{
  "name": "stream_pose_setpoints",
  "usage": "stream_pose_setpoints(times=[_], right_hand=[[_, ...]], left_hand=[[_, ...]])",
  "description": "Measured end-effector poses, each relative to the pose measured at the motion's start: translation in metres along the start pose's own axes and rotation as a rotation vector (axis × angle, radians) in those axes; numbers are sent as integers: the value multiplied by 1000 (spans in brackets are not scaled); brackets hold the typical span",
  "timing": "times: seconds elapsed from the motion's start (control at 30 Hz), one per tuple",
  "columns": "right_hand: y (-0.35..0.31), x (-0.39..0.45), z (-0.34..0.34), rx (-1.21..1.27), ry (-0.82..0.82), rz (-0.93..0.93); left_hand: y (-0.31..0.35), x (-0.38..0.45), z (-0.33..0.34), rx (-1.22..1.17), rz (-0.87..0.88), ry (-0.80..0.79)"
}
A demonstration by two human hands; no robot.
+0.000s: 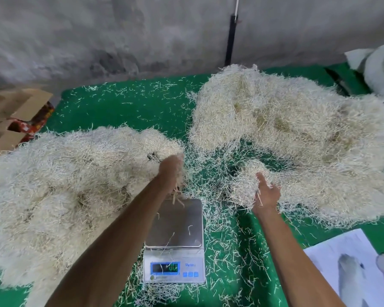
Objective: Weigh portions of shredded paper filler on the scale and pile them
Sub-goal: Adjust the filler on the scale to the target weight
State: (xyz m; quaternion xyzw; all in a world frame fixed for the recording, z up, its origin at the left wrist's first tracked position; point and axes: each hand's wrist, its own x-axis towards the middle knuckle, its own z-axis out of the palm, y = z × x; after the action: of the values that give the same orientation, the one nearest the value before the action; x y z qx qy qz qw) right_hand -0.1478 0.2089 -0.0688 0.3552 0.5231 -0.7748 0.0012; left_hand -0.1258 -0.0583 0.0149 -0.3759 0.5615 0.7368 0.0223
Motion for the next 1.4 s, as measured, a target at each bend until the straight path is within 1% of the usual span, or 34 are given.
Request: stream_pose_setpoints(times=[0.1, 0.17, 0.27, 0.33, 0.37, 0.4, 0.47, 0.53, 0.57, 0.6, 0.63, 0.67, 0.7, 0.73, 0.77, 0.8, 0.83, 0.93, 1.03, 1.07, 1.13, 1.17, 1.2, 1.27, 1.33, 1.37, 1.4], right_hand=[[-4, 10, -9, -15, 66, 10], [-7, 21, -16, 2, 100, 9], [-6, 34, -24, 1, 109, 50], [-6, 37, -24, 5, 105, 55], [-6, 38, -23, 10, 109, 57], [-5, 40, -23, 20, 112, 60], [-4, 44, -22, 31, 103, 66], [-3, 48, -22, 25, 82, 70], [-2, 48, -22, 20, 64, 73], [-1, 48, -21, 21, 45, 74], [-1, 48, -20, 27, 30, 73], [-1, 48, -20, 35, 18, 74], [-1, 48, -18, 53, 3, 79], [-2, 47, -18, 77, -11, 88], [-2, 45, -17, 100, -24, 99], [-2, 43, -16, 115, -36, 109], [-3, 41, -16, 123, -44, 115], [-7, 39, -19, 143, -26, 113], [-14, 41, -30, 145, 22, 89], [-17, 41, -34, 147, 35, 81], [-19, 41, -38, 152, 40, 70], [-19, 40, -38, 152, 31, 68], [-19, 37, -37, 143, 18, 65], [-16, 34, -35, 121, -3, 59], [-14, 29, -32, 127, -13, 64], [-14, 26, -30, 124, -19, 68], [-14, 25, -28, 119, -23, 67]], left_hand=[[28, 7, 22, -162, 105, 107], [40, 17, 28, -218, 83, 181], [46, 34, 31, -204, 50, 280], [42, 39, 37, -132, 54, 298], [38, 44, 39, -45, 97, 290], [33, 47, 41, 85, 161, 245], [24, 45, 45, 509, 209, 102], [13, 40, 50, 954, 285, -113], [4, 39, 52, 1173, 378, -196], [-4, 36, 56, 1372, 488, -226], [-12, 34, 63, 1493, 584, -231], [-21, 30, 70, 1517, 646, -278], [-30, 27, 77, 1440, 624, -393], [-40, 21, 84, 1316, 551, -536], [-49, 17, 88, 1239, 466, -637], [-56, 12, 90, 1222, 421, -688], [-65, 8, 90, 1248, 425, -679], [-76, 3, 75, 1230, 499, -548], [-64, 9, 47, 1161, 487, -394], [-60, 13, 38, 1164, 482, -315], [-55, 19, 21, 1118, 428, -135], [-51, 20, 16, 1023, 368, -56], [-47, 19, 13, 873, 278, 3], [-37, 15, 12, 547, 144, 25], [-33, 12, 17, 337, 106, 6], [-33, 10, 19, 343, 108, -9], [-33, 6, 19, 490, 158, -23]])
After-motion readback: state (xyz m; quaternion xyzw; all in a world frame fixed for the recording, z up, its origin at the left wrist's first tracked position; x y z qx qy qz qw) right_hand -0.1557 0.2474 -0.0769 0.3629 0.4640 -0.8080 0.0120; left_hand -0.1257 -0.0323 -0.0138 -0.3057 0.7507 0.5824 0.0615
